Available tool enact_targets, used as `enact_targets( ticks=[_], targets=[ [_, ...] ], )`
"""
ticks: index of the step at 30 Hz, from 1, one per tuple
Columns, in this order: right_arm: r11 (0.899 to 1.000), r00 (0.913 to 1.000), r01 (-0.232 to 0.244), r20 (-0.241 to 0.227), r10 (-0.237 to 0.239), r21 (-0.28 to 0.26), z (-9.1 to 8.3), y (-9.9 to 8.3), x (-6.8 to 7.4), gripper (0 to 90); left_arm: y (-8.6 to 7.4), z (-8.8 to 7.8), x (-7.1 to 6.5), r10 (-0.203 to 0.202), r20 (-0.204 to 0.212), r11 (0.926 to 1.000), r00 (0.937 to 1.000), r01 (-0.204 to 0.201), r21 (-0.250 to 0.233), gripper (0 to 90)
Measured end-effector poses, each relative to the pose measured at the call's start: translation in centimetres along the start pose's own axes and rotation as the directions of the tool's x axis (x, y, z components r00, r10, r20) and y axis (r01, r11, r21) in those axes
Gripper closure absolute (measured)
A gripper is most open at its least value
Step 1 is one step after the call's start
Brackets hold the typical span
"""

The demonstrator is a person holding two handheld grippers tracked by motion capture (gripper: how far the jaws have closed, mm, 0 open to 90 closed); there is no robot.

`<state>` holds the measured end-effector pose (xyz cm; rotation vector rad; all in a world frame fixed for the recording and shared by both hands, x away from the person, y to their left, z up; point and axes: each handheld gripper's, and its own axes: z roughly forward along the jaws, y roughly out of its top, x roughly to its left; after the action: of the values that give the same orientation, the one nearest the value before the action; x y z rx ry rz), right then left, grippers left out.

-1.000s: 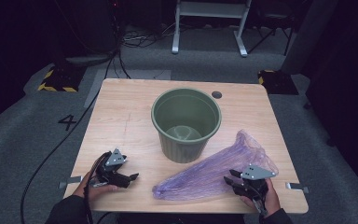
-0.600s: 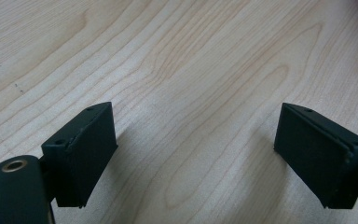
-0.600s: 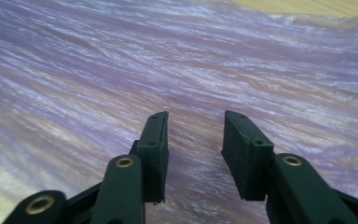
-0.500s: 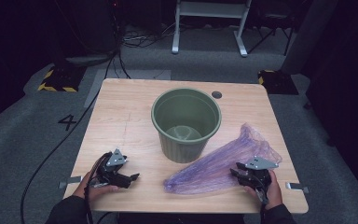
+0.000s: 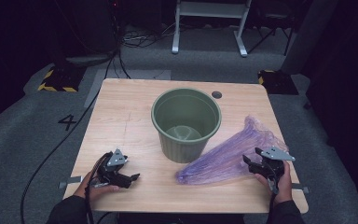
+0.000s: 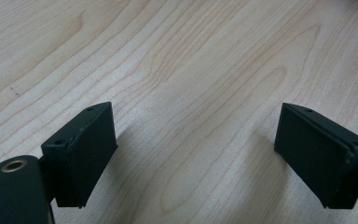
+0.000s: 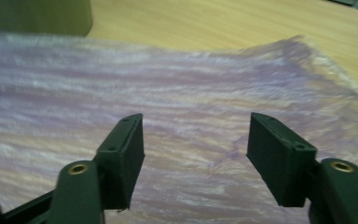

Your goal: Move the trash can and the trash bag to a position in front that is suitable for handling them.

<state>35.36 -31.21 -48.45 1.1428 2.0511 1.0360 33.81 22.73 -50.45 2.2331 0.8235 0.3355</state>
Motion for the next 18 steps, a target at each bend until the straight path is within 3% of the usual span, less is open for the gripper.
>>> enact_targets(
  ticks=[3, 9, 14, 18],
  targets=[
    [1.000, 0.9999, -0.012, 0.008, 0.012, -0.013, -0.8, 0.4, 0.5, 33.0, 0.0, 0.0, 0.0, -0.001, 0.000, 1.0000, 1.0000, 0.001, 0.000, 12.3],
    [0.997, 0.9986, -0.046, -0.023, 0.047, 0.055, -1.5, 0.1, 2.7, 28.2, 0.0, 0.0, 0.0, -0.001, -0.001, 1.0000, 1.0000, 0.001, 0.000, 12.3],
    [0.992, 0.9968, -0.072, -0.028, 0.075, 0.101, -0.7, -0.4, 4.1, 26.1, 0.0, 0.0, 0.0, 0.000, 0.003, 1.0000, 1.0000, 0.000, -0.002, 12.3],
    [0.990, 0.9977, -0.062, -0.019, 0.065, 0.130, 0.6, -0.4, 4.4, 25.3, 0.0, 0.0, 0.0, 0.003, 0.005, 1.0000, 1.0000, -0.003, -0.002, 12.3]
  ],
)
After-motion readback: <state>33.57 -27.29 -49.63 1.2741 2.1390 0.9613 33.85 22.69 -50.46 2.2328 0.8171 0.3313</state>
